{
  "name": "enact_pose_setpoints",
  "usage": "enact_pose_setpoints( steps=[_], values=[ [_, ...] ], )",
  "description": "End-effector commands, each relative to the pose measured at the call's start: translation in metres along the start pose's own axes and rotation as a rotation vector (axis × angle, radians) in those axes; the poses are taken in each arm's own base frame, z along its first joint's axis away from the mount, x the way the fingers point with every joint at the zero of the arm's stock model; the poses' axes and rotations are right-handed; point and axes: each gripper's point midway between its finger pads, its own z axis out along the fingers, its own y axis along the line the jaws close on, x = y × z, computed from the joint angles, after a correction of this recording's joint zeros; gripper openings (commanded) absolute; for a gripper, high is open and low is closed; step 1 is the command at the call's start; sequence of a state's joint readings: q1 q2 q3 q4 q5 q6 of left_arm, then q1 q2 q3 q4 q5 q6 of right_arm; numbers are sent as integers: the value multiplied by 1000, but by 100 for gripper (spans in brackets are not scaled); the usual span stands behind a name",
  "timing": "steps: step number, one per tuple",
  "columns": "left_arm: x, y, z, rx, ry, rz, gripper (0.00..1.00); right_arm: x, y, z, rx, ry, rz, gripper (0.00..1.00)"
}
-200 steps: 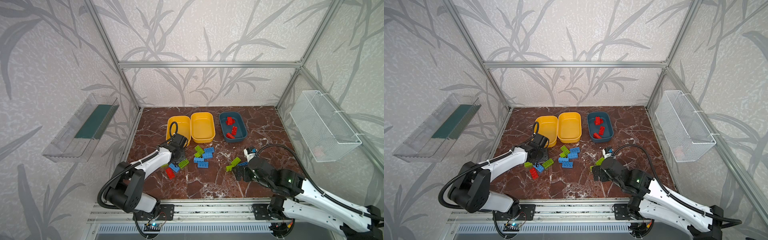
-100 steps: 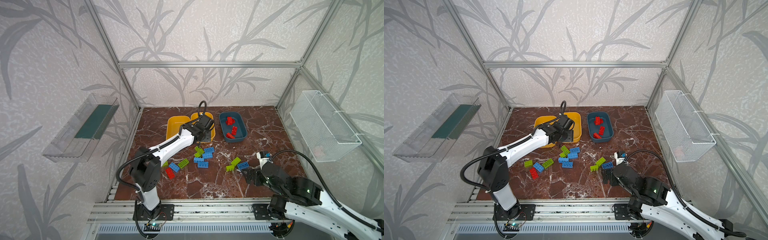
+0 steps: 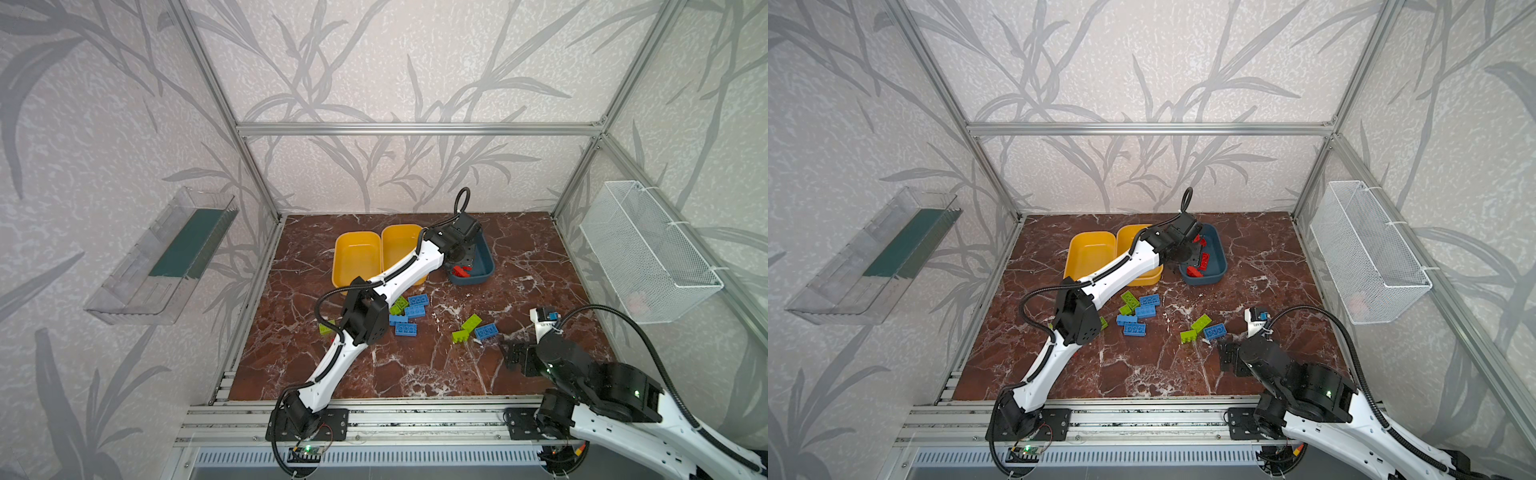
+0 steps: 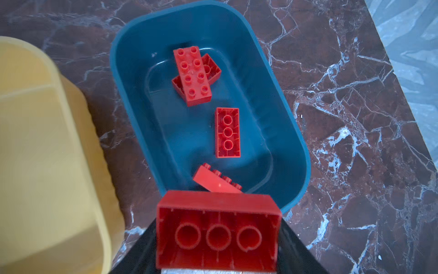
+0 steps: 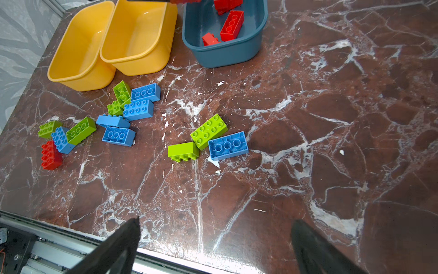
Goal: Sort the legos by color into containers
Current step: 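Open the left gripper to drop the red brick into the teal tub, then move the left gripper down to a red brick beside a blue brick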
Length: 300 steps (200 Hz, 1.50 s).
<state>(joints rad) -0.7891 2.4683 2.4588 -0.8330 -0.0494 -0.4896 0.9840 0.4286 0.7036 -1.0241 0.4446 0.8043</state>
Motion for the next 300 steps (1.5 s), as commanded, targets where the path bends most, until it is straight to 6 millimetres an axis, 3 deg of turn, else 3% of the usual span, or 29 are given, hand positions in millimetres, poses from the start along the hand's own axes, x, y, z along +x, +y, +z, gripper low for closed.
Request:
enact_pose_setpoints(
  steps=[1,38,80,103,116,130,171,199,224,250,272,300],
  values=[
    [12,-12,15,64,53,14,36,-8,-8,-7,34,-36,2,99],
    [7,-18,33,87,22,-4,39,-12,-10,-9,52,-46,-5,99],
    [-1,-21,34,100,-3,3,69,-14,-11,-11,50,-57,-3,99],
    [-12,-26,19,121,-32,3,85,-16,-11,-12,56,-56,-12,99],
    [-18,-28,7,128,-47,9,87,-16,-9,-11,56,-48,-19,99],
    [-21,-26,-1,118,-59,18,99,-15,-6,-9,58,-38,-29,99],
    [-19,-13,-33,76,-78,16,99,-15,8,-3,23,-16,-40,99],
    [-6,14,-70,16,-129,-12,99,-15,22,4,-7,9,-59,99],
    [29,56,-104,-89,-133,-41,99,-14,35,11,-38,32,-73,99],
    [87,109,-138,-206,-113,-117,98,-12,52,22,-79,54,-84,99],
    [149,153,-162,-283,-77,-208,95,-11,67,30,-114,73,-95,99],
    [210,194,-198,-319,-81,-343,91,-10,84,39,-142,104,-118,99]
  ],
)
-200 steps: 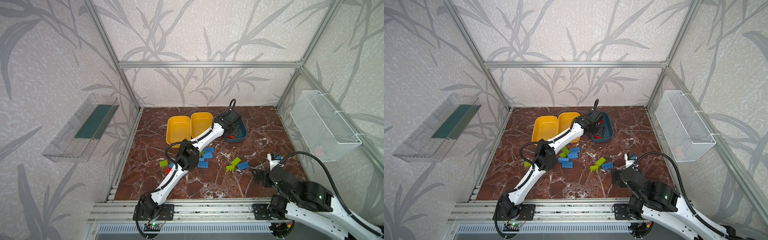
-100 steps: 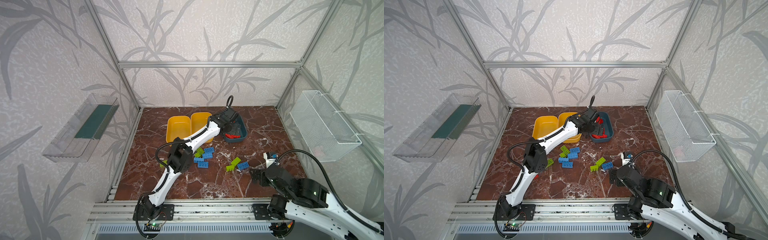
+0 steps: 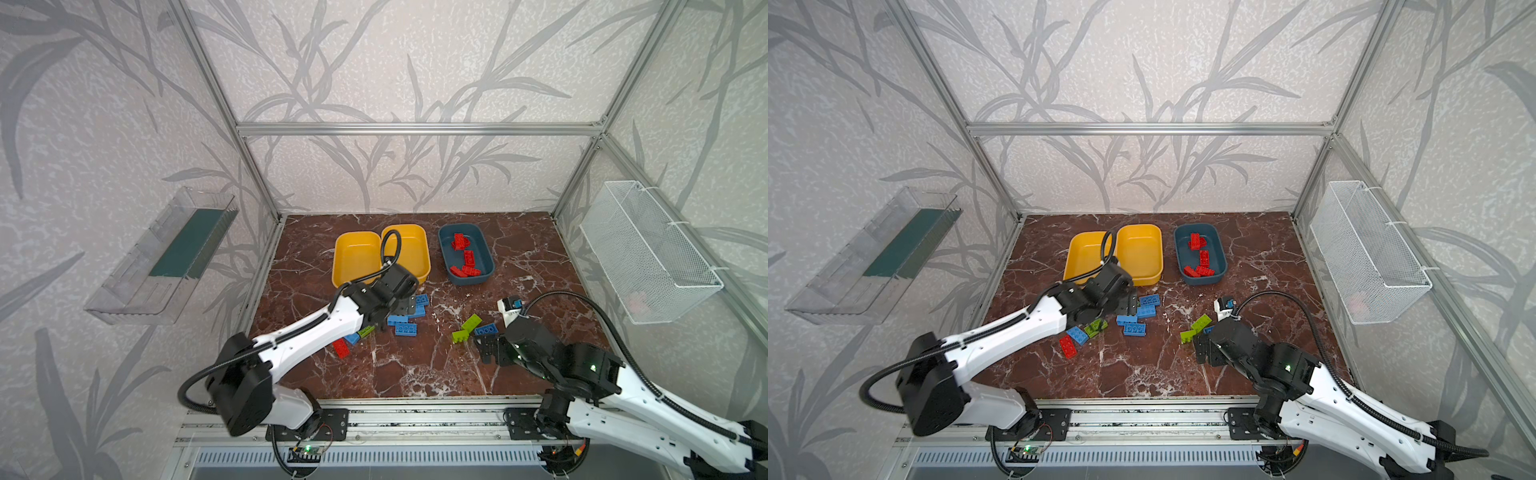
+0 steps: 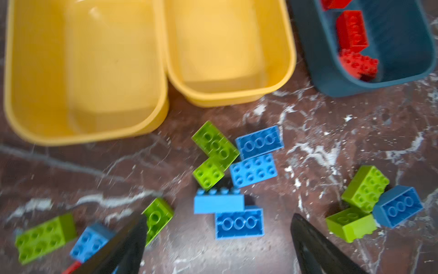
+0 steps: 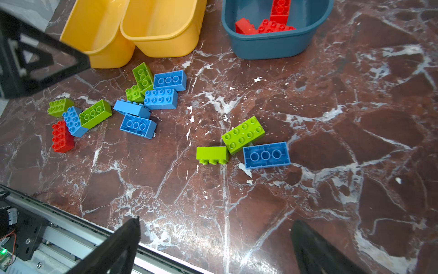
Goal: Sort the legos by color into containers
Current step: 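Move the left gripper down to a red brick beside a blue brick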
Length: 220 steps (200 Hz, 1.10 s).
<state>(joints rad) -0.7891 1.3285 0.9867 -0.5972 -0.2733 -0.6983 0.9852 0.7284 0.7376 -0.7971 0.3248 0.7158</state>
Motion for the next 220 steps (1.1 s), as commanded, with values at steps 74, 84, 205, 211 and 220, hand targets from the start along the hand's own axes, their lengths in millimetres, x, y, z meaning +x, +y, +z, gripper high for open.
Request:
enact_pose_setpoints(
  steps=[74,84,205,211,220],
  values=[
    [116,130,-25,-138,-19,-404,78,-14,46,12,-113,14,-32,99],
    [121,134,-22,-150,-17,-417,77,-14,46,12,-108,15,-33,99],
    [141,152,24,-204,108,-503,67,-2,30,9,-66,6,-44,99],
    [141,153,25,-207,116,-500,67,-1,30,9,-64,8,-45,99],
    [142,154,27,-214,126,-496,67,-2,30,9,-61,7,-45,99]
  ],
)
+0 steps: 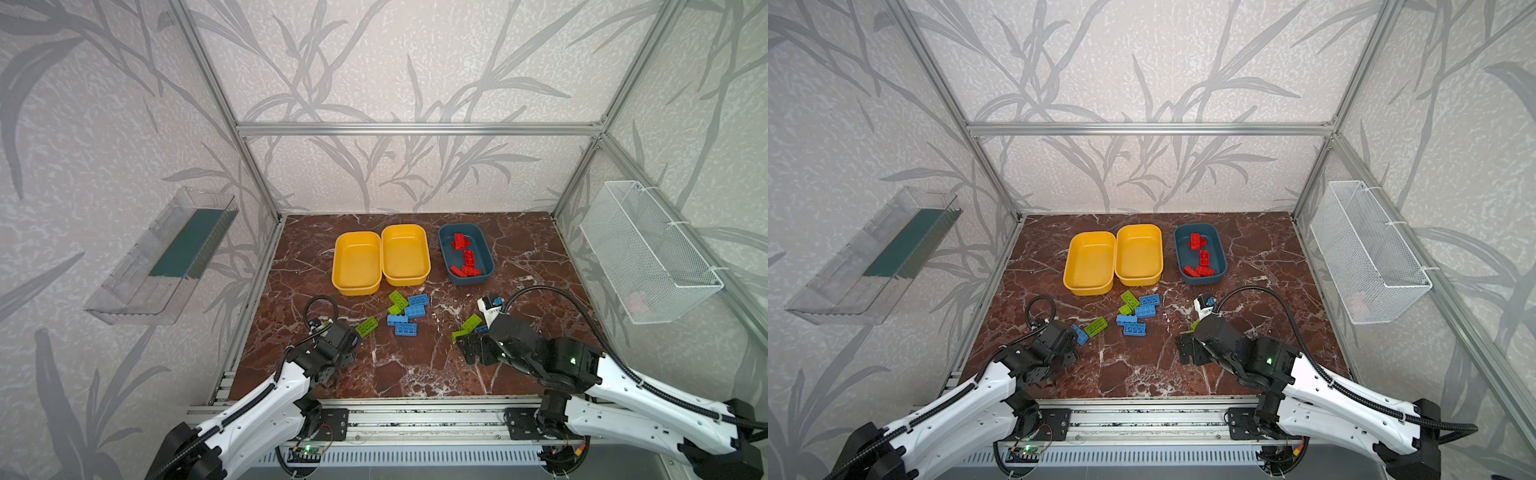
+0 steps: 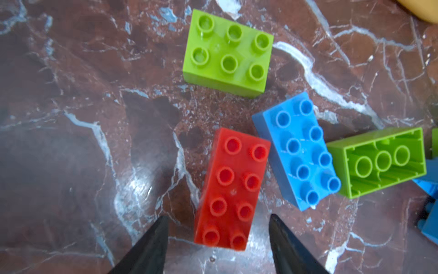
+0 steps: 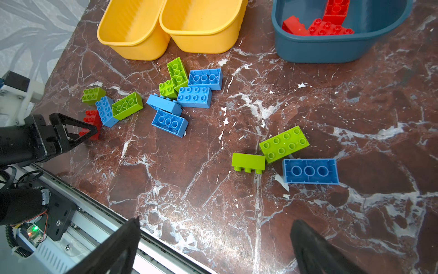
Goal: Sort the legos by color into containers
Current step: 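Move the left gripper down to a red brick beside a blue brick, then close the left gripper on the red brick and lift it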
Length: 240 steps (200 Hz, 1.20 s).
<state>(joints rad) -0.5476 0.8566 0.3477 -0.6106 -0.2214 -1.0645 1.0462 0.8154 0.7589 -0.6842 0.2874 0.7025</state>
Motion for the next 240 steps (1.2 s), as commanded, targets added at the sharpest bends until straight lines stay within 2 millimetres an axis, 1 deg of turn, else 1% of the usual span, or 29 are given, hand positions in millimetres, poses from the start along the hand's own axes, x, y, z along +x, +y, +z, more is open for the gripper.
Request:
enact_pose_setpoints(
  steps=[1,42,92,101,113,119,157,165,180,203,218,240],
  values=[
    [0,-2,5,0,17,21,67,4,-8,0,35,2,-3,99],
    [-2,1,15,-38,36,33,67,5,-10,4,49,6,-7,99],
    [-8,-6,23,-40,56,36,67,6,-12,7,66,7,-11,99],
    [-7,-7,25,-48,68,38,65,6,-12,7,64,6,-11,99],
    [-8,-3,26,-90,80,22,61,6,-12,7,63,5,-9,99],
    [-7,-5,27,-97,93,29,58,6,-12,6,61,4,-9,99],
    [12,-4,33,-133,216,76,50,7,-17,3,62,-12,0,99],
    [15,-4,35,-132,229,76,47,7,-18,2,59,-16,3,99],
    [19,-3,36,-136,246,79,42,8,-20,1,62,-21,4,99],
    [21,-1,33,-145,261,88,40,9,-21,0,63,-23,1,99],
    [21,0,29,-153,259,97,29,8,-21,0,63,-27,-2,99],
    [18,-1,22,-158,248,104,15,7,-22,0,65,-32,-10,99]
  ],
)
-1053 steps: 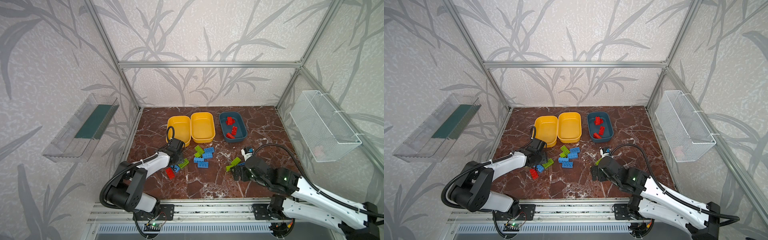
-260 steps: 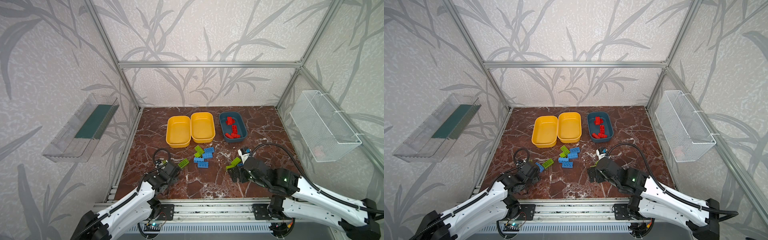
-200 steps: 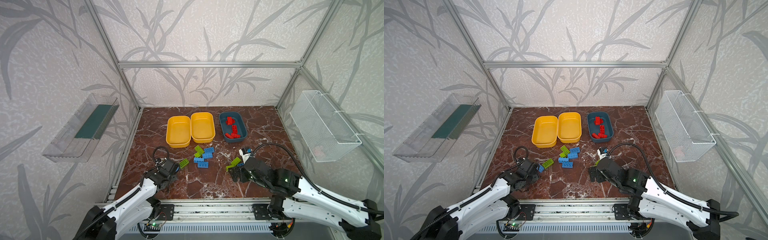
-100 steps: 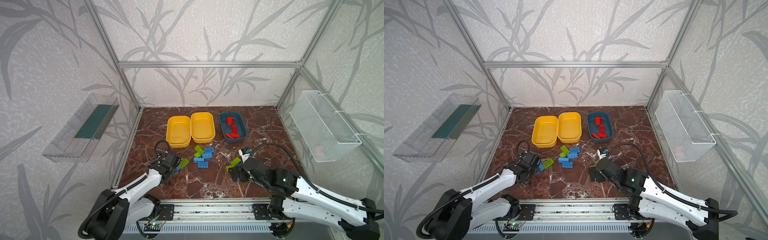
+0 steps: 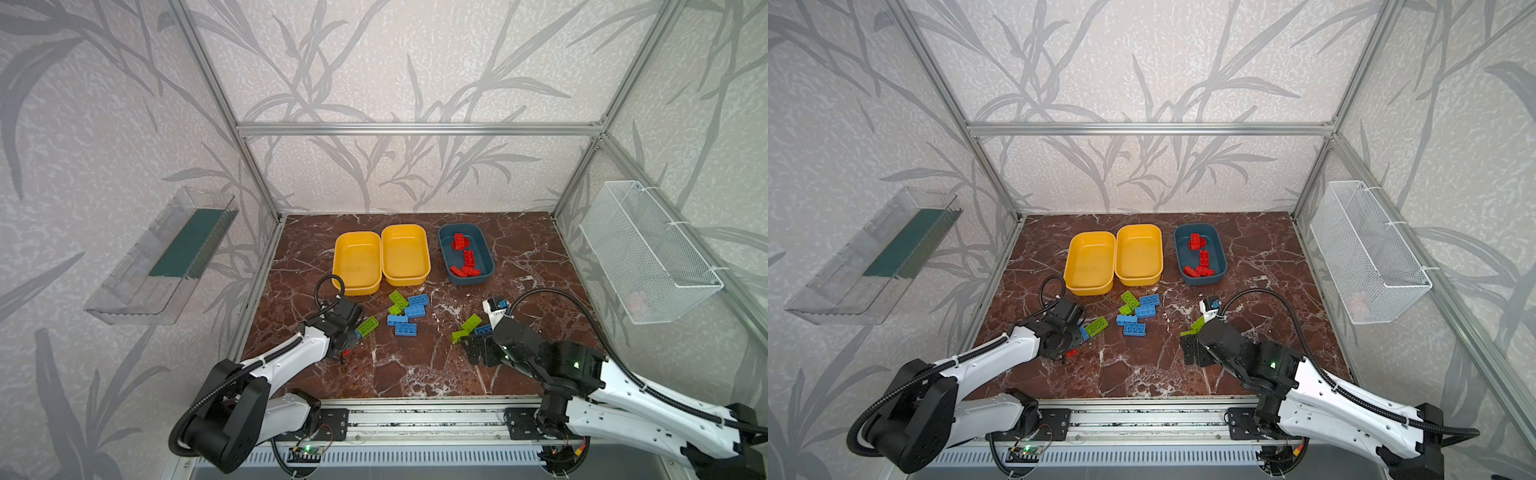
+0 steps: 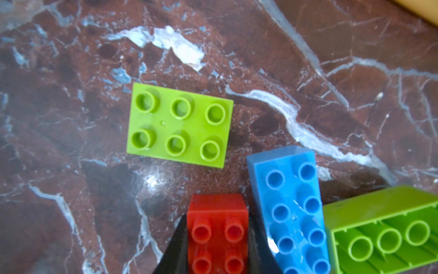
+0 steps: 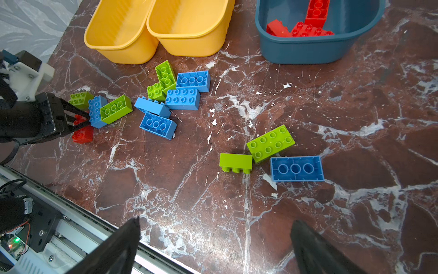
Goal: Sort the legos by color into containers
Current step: 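Close the left gripper on the red brick and lift it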
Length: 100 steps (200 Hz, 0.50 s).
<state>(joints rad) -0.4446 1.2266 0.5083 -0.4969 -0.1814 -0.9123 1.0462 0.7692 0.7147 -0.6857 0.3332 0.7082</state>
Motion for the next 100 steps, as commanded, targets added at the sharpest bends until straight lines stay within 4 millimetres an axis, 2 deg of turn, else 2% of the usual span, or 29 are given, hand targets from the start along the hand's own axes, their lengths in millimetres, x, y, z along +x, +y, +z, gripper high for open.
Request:
enact_pose_setpoints(
  steps=[1,26,52,66,100],
  values=[
    [42,20,0,-57,178,27,14,3,-8,0,30,-3,-16,99],
    [33,17,-13,-66,154,50,11,2,-7,-1,27,-6,-24,99],
    [17,2,-33,-29,112,75,9,-3,-6,-7,11,-25,-18,99],
    [7,-12,-46,17,92,88,8,-6,-8,-12,5,-44,-11,99],
    [-33,-68,-84,147,-2,153,8,-5,-17,-18,22,-65,1,99]
  ],
)
